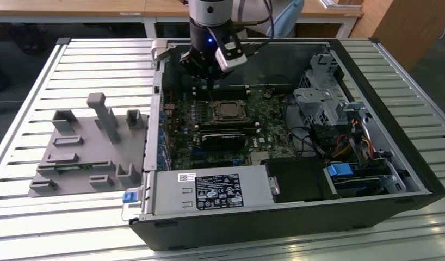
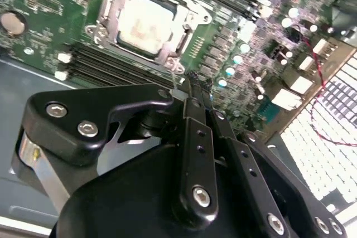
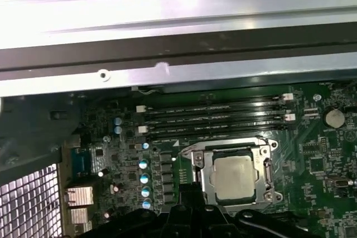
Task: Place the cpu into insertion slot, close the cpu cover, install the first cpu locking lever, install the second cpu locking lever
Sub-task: 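Install the first cpu locking lever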
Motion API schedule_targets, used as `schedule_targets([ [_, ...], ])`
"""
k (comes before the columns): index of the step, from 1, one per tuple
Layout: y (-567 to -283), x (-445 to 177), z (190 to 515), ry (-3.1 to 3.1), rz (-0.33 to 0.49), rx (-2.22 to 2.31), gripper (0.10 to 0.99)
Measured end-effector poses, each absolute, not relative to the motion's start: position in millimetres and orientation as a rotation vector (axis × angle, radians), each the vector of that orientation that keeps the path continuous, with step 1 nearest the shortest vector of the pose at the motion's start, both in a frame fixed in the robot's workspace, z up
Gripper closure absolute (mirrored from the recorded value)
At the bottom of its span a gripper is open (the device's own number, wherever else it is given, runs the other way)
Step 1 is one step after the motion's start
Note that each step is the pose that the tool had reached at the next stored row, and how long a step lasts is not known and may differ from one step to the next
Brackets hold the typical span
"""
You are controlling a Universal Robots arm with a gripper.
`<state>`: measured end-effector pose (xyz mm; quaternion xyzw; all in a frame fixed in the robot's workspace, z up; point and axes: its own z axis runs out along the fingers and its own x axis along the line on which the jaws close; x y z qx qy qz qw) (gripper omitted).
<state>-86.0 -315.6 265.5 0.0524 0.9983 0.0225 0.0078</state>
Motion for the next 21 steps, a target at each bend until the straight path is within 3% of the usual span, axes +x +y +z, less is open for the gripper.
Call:
schedule_targets([
  [21,-295.2,-103.7,257.4,3.119,0.07,0.157,0.98],
])
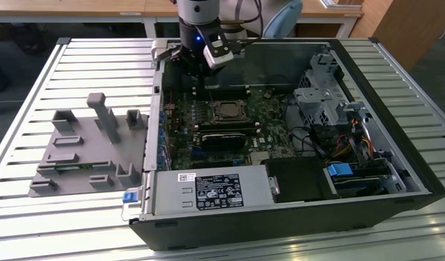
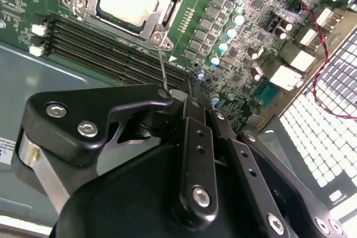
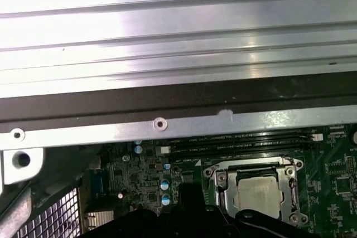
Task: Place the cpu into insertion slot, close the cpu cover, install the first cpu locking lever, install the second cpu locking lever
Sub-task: 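Install the first cpu locking lever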
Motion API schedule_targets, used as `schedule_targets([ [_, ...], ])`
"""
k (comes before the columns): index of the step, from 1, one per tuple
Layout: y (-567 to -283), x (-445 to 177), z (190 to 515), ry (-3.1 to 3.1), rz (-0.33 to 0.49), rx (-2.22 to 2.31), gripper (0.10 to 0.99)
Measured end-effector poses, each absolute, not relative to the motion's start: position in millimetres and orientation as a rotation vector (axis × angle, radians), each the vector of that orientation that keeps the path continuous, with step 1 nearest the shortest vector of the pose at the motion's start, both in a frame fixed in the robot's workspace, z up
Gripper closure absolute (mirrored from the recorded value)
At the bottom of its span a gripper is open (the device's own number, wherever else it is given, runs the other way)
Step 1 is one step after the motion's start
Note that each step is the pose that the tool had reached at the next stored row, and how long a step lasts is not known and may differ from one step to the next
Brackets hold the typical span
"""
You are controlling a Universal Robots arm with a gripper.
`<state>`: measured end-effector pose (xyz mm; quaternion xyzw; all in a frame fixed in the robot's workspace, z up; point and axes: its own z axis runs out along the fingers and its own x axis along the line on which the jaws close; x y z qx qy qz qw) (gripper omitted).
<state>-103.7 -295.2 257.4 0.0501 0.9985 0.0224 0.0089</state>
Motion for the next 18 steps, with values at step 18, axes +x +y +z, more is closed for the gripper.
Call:
schedule_targets([
  [18,-294.7,-60.2,255.3,3.12,0.07,0.149,0.98],
])
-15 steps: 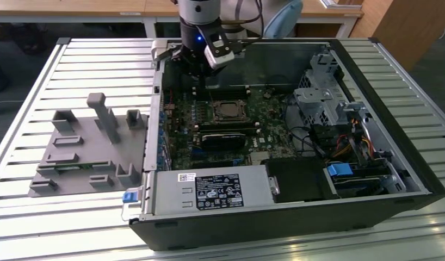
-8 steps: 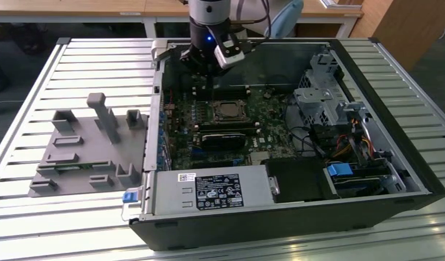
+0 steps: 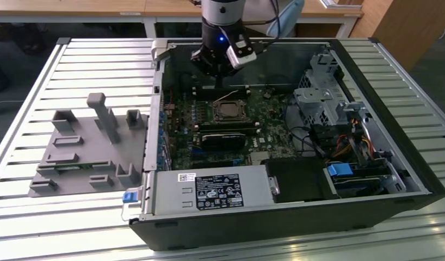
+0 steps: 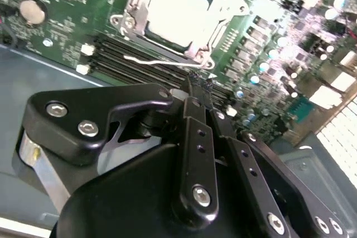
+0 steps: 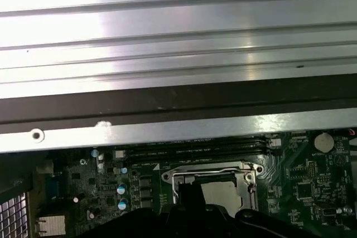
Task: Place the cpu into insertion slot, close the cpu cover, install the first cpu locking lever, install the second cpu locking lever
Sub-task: 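Install the first cpu locking lever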
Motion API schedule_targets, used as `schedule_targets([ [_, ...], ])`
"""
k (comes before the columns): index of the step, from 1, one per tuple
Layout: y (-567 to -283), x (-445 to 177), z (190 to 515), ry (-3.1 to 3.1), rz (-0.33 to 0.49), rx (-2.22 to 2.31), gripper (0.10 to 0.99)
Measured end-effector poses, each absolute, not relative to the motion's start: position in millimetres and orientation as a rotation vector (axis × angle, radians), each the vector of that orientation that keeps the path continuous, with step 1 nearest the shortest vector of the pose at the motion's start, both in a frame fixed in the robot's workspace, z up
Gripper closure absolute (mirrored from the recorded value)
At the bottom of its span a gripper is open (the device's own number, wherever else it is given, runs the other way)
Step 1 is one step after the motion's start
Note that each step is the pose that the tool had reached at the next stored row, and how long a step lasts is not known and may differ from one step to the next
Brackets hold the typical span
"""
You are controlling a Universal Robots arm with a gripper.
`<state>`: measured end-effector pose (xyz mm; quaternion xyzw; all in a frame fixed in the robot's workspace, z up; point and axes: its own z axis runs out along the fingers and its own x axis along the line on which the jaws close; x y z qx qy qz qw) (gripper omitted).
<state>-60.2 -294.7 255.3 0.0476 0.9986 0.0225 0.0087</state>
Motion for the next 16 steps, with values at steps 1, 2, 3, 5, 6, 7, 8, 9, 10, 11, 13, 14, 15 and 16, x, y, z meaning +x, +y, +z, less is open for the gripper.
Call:
schedule_targets([
  [1,-294.8,-59.4,255.2,3.12,0.072,0.148,0.98],
  [2,-294.8,-59.3,255.0,3.12,0.084,0.147,0.98],
  [3,-294.8,-59.3,254.7,3.12,0.102,0.146,0.98],
  [5,-294.9,-59.3,254.4,3.119,0.116,0.146,0.98],
  [6,-295.0,-59.3,254.3,3.117,0.116,0.146,0.98],
  [7,-295.1,-59.3,254.0,3.116,0.116,0.146,0.98],
  [8,-295.1,-59.2,253.4,3.115,0.116,0.145,0.98],
  [9,-295.1,-59.2,252.6,3.114,0.116,0.143,0.98],
  [10,-295.1,-59.1,251.6,3.114,0.116,0.137,0.98],
  [11,-295.1,-58.8,250.5,3.114,0.116,0.128,0.98],
  [13,-295.1,-57.5,248.1,3.115,0.116,0.117,0.98],
  [14,-295.1,-56.7,246.9,3.115,0.117,0.116,0.98],
  [15,-295.1,-56.0,245.8,3.115,0.117,0.116,0.98],
  [16,-295.1,-55.4,244.7,3.115,0.117,0.116,0.98],
])
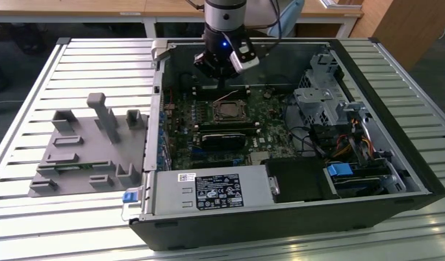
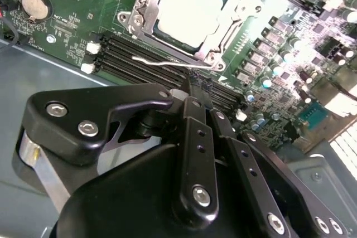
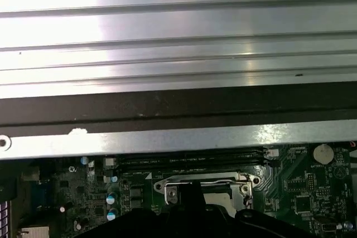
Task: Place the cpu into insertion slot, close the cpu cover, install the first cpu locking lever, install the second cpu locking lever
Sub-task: 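Install the first cpu locking lever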
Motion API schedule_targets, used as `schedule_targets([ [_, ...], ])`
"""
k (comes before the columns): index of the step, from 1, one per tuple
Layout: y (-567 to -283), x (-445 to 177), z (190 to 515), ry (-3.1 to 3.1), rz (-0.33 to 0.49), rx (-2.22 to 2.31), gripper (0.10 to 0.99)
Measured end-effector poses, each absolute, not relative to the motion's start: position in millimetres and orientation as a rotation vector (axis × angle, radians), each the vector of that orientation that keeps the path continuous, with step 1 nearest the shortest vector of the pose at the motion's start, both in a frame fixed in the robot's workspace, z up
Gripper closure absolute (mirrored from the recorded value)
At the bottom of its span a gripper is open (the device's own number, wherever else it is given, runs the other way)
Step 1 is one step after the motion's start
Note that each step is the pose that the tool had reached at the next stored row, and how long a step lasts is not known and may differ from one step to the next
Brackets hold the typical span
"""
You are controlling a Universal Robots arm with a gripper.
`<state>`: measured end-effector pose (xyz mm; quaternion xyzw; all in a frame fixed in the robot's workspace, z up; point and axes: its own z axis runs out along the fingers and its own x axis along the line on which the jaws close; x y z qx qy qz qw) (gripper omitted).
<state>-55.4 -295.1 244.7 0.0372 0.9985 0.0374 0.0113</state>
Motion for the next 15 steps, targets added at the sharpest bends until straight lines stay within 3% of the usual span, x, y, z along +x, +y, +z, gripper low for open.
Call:
schedule_targets([
  [15,-294.7,-45.2,233.7,3.118,0.117,0.041,0.98],
])
